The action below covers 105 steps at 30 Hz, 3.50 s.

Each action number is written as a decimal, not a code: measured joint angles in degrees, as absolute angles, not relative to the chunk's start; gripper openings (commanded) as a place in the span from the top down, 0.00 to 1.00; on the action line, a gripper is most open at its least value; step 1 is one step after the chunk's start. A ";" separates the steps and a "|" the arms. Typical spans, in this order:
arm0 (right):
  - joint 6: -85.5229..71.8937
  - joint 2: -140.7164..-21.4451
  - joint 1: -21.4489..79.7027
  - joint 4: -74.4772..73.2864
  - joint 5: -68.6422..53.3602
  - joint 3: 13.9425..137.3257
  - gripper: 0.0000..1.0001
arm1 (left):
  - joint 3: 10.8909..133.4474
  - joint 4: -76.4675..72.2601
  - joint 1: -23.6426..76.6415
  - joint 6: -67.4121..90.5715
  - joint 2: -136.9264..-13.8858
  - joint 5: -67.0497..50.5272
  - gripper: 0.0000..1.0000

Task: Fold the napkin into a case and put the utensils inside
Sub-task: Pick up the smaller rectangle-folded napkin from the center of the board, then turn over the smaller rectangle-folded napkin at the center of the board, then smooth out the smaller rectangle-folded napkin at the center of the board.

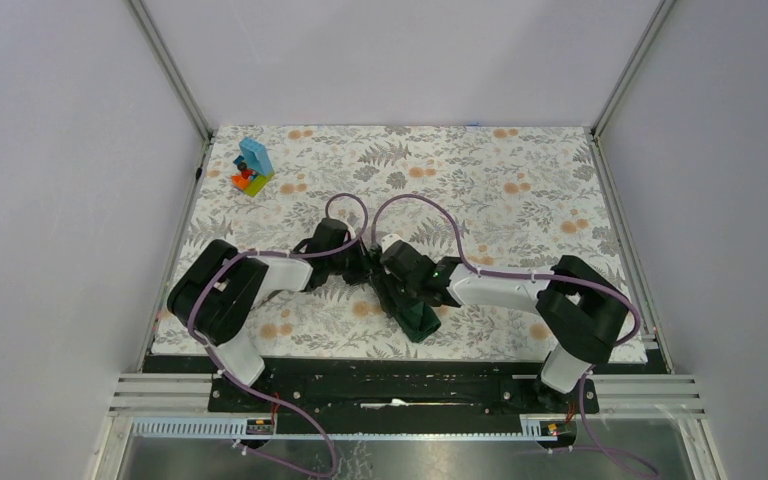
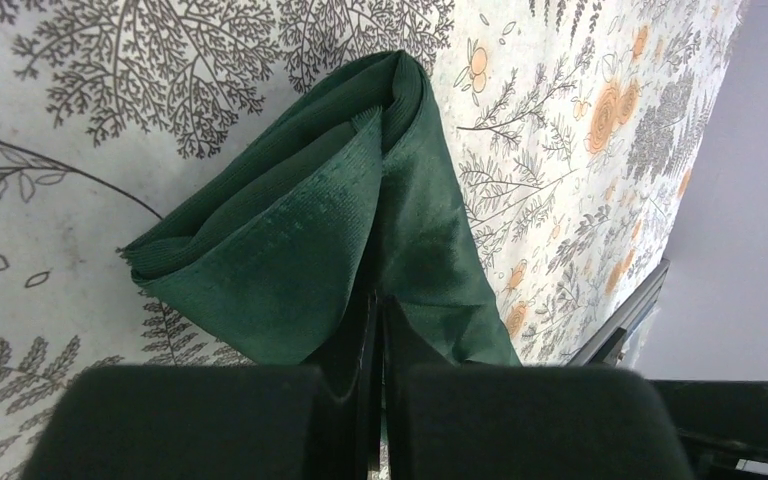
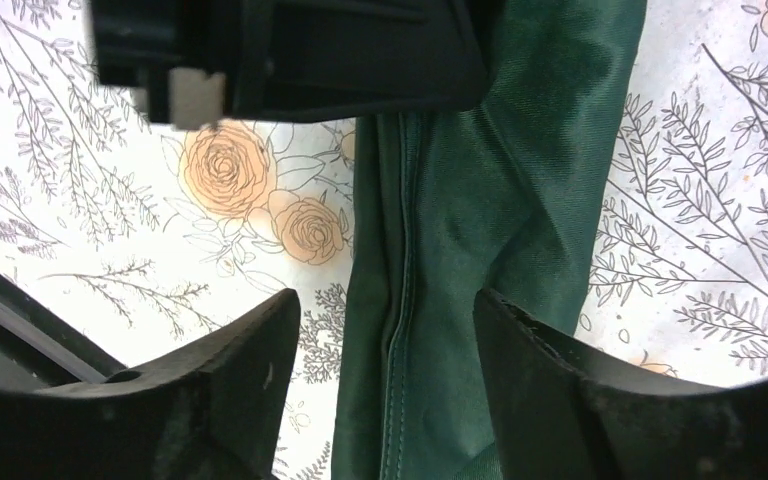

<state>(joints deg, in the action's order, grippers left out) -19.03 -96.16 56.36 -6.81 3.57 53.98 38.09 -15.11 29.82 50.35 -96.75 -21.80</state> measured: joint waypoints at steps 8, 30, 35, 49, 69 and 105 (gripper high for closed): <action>-14.74 -97.69 59.46 -11.66 5.91 59.96 0.28 | 37.82 -17.26 28.80 49.78 -97.82 -24.10 1.00; -19.03 -105.82 66.04 -8.21 32.10 59.61 0.96 | 36.99 -19.79 27.79 49.50 -98.61 -26.33 0.94; -18.65 -104.68 66.22 -3.68 34.17 56.69 1.00 | 37.85 -14.66 26.81 47.92 -96.03 -26.17 0.74; -27.66 -93.58 60.29 10.90 -1.04 51.44 1.00 | 53.28 10.98 18.98 40.05 -63.18 -16.71 0.50; -68.23 -111.81 36.34 63.99 -39.70 32.40 0.74 | 49.98 19.11 18.63 39.38 -62.06 -16.64 0.50; -30.68 -87.59 40.82 4.16 -34.59 36.51 0.48 | 49.19 -9.23 21.78 43.94 -103.11 -26.70 0.73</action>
